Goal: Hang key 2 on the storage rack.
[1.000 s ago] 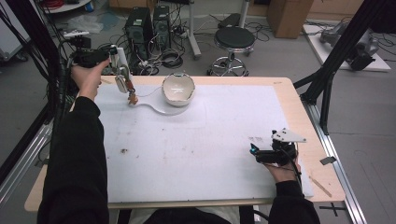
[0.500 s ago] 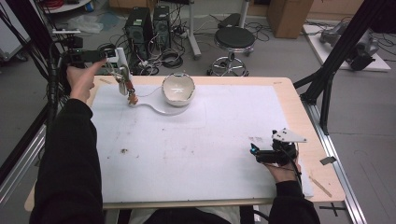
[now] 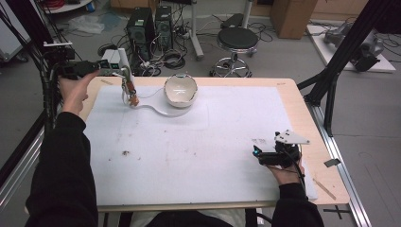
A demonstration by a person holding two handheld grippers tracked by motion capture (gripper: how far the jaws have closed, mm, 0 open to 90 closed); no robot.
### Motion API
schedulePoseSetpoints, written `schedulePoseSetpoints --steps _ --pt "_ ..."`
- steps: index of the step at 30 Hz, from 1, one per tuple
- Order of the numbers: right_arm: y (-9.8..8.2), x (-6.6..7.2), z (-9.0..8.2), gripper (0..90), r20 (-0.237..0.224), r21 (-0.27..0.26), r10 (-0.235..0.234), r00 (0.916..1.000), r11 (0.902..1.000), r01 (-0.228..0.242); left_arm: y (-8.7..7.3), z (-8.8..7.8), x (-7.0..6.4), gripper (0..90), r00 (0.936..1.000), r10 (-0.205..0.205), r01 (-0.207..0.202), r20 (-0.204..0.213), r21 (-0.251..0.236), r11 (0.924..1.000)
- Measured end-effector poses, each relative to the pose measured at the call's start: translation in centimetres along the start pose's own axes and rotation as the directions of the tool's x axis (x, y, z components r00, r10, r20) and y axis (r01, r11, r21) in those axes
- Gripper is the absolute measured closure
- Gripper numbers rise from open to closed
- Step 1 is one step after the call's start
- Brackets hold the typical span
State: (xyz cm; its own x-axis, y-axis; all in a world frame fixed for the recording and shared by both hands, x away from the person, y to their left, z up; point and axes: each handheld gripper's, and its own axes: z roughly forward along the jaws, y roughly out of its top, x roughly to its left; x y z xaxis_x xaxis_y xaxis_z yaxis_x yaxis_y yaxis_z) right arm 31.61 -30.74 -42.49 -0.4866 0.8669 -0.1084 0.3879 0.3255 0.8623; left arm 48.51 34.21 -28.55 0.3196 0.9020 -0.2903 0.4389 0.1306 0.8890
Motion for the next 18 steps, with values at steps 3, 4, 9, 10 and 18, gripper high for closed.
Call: schedulePoseSetpoints --steps 3,4,9,10,18 --pt "0.1 0.0 0.1 0.7 -0.001 -0.001 -0.001 1.0 1.0 0.001 -0.7 -0.7 0.0 1.6 1.0 -0.003 0.003 0.008 0.007 1.0" --pt "0.1 0.0 0.1 0.7 -0.001 -0.001 -0.001 1.0 1.0 0.001 -0.7 -0.7 0.0 1.6 1.0 -0.003 0.003 0.008 0.007 1.0" --pt "0.2 0.1 0.1 0.7 0.001 0.0 -0.007 1.0 1.0 0.007 -1.0 -1.5 -0.7 1.7 0.9991 0.008 -0.009 0.041 0.03 0.9995" --pt "0.2 0.1 0.1 0.7 0.002 -0.003 -0.003 1.0 1.0 0.003 -1.0 -1.6 -0.9 1.7 0.9989 0.015 -0.016 0.044 0.031 0.9994" --pt "0.2 0.2 0.0 0.7 -0.001 -0.002 -0.003 1.0 1.0 0.003 -1.7 -2.1 -1.6 1.6 0.9973 0.06 -0.063 0.041 0.053 0.9966"
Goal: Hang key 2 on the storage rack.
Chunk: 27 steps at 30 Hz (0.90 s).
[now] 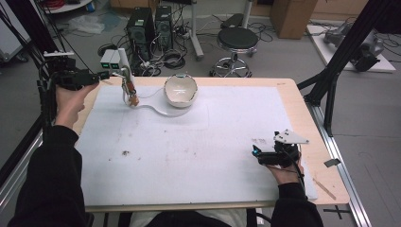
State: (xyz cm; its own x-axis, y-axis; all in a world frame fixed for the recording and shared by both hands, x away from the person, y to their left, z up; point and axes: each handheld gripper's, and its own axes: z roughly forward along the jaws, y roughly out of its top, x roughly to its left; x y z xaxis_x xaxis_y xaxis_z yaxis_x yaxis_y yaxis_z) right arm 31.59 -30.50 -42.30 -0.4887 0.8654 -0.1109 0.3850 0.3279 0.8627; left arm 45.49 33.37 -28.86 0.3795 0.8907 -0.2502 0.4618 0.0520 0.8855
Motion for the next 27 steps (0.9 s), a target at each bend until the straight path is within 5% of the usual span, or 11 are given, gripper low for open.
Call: schedulePoseSetpoints --steps 6,11,22,27 --pt "0.0 0.0 0.0 0.7 0.0 -0.001 -0.003 1.0 1.0 0.003 -1.0 -0.1 -0.6 1.6 0.9996 0.028 -0.028 0.008 0.016 0.9995" --pt "0.0 0.0 0.0 0.7 0.002 0.001 0.001 1.0 1.0 -0.001 -2.3 0.1 -1.6 1.6 0.9955 0.094 -0.094 0.003 0.059 0.9938" --pt "0.0 0.0 0.0 0.6 0.001 0.002 -0.001 1.0 1.0 0.001 -4.2 -0.2 -2.1 1.6 0.9969 0.07 -0.072 0.034 0.049 0.9962" --pt "0.0 -0.1 0.0 0.6 -0.001 0.0 0.002 1.0 1.0 -0.002 -4.7 -0.8 -3.0 1.6 0.9942 0.099 -0.1 0.043 0.045 0.9939"
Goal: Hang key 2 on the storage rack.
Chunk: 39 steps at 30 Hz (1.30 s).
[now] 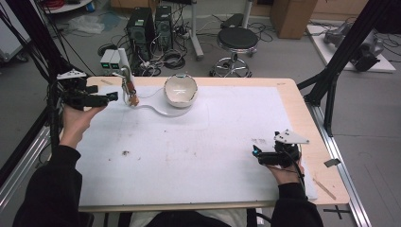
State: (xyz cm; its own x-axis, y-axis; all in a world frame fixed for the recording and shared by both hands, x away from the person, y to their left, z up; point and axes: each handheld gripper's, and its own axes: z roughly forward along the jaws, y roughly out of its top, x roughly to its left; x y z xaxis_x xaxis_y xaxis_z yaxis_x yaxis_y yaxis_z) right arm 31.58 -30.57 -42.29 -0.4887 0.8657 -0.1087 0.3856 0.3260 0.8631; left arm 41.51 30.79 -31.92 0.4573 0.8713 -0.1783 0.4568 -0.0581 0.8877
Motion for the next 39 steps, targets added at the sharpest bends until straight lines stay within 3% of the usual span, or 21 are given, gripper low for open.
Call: schedulePoseSetpoints --steps 11,21,28,35,39 --pt "0.0 0.0 0.1 0.7 0.0 0.009 0.0 1.0 1.0 0.0 -1.6 -0.2 -0.5 1.6 0.9987 0.046 -0.045 -0.023 0.038 0.9983" --pt "0.0 0.0 0.1 0.7 -0.001 0.013 -0.003 1.0 0.9999 0.003 -4.2 -0.1 -1.3 1.7 0.9985 0.055 -0.055 0.0 0.081 0.9952" --pt "0.0 0.0 0.1 0.7 -0.004 0.013 -0.002 1.0 0.9999 0.002 -6.1 -0.1 -1.7 1.7 0.9965 0.084 -0.083 0.0 0.112 0.9902" --pt "0.0 0.0 0.1 0.7 -0.008 0.019 0.003 1.0 0.9998 -0.003 -7.2 -0.6 -2.2 1.7 0.995 0.099 -0.099 -0.004 0.103 0.9898" --pt "0.0 0.0 0.1 0.7 -0.013 0.019 0.017 0.9998 0.9997 -0.016 -8.2 -0.8 -2.7 1.7 0.9908 0.135 -0.132 -0.008 0.141 0.9812"
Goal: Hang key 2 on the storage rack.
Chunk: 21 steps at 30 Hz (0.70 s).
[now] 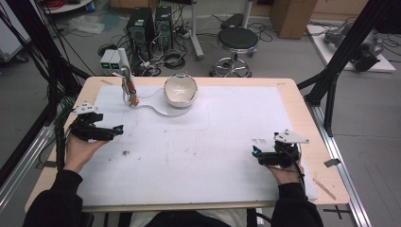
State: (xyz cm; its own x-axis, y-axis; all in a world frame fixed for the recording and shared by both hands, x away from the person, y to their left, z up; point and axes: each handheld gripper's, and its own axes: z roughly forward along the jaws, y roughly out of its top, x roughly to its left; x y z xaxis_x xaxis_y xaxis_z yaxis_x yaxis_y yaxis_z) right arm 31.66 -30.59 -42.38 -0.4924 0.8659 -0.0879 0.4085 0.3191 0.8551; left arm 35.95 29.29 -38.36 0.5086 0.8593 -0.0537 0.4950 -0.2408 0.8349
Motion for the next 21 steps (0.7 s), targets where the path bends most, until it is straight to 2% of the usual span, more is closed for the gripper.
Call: schedulePoseSetpoints --steps 4,5,6,7,10,14,16,21 --pt "0.0 0.0 0.0 0.7 -0.004 0.003 0.004 1.0 1.0 -0.004 -0.6 -0.1 -0.5 1.7 0.9998 0.015 -0.015 -0.009 0.009 0.9998" --pt "0.0 0.0 0.0 0.7 -0.004 0.006 0.001 1.0 1.0 -0.001 -1.0 -0.2 -0.7 1.6 0.9989 0.014 -0.013 -0.045 0.021 0.9997" --pt "0.0 0.0 0.0 0.7 -0.004 0.01 0.0 1.0 1.0 0.001 -1.0 -0.2 -0.7 1.7 0.9989 0.014 -0.013 -0.045 0.021 0.9997" --pt "0.0 0.0 0.1 0.7 -0.009 0.012 0.003 1.0 0.9999 -0.003 -1.5 -0.3 -0.7 1.6 0.9986 -0.002 0.002 -0.053 0.009 1.0" --pt "0.1 0.0 0.1 0.7 -0.011 0.013 0.0 0.9999 0.9999 0.001 -2.3 -0.5 -0.7 1.7 0.9981 -0.012 0.012 -0.06 0.004 0.9999" --pt "0.0 0.0 0.1 1.1 -0.017 0.02 0.005 0.9998 0.9998 -0.005 -3.0 -0.8 -0.8 1.7 0.9968 -0.012 0.012 -0.079 0.005 0.9999" --pt "0.0 0.0 0.2 1.2 -0.026 0.034 0.012 0.9996 0.9994 -0.011 -4.2 -1.3 -1.0 1.7 0.9924 -0.013 0.015 -0.122 0.015 0.9998" --pt "0.0 0.0 0.3 1.1 -0.035 0.048 0.014 0.9993 0.9988 -0.012 -5.6 -1.8 -1.1 1.7 0.9919 -0.019 0.024 -0.125 0.039 0.999"
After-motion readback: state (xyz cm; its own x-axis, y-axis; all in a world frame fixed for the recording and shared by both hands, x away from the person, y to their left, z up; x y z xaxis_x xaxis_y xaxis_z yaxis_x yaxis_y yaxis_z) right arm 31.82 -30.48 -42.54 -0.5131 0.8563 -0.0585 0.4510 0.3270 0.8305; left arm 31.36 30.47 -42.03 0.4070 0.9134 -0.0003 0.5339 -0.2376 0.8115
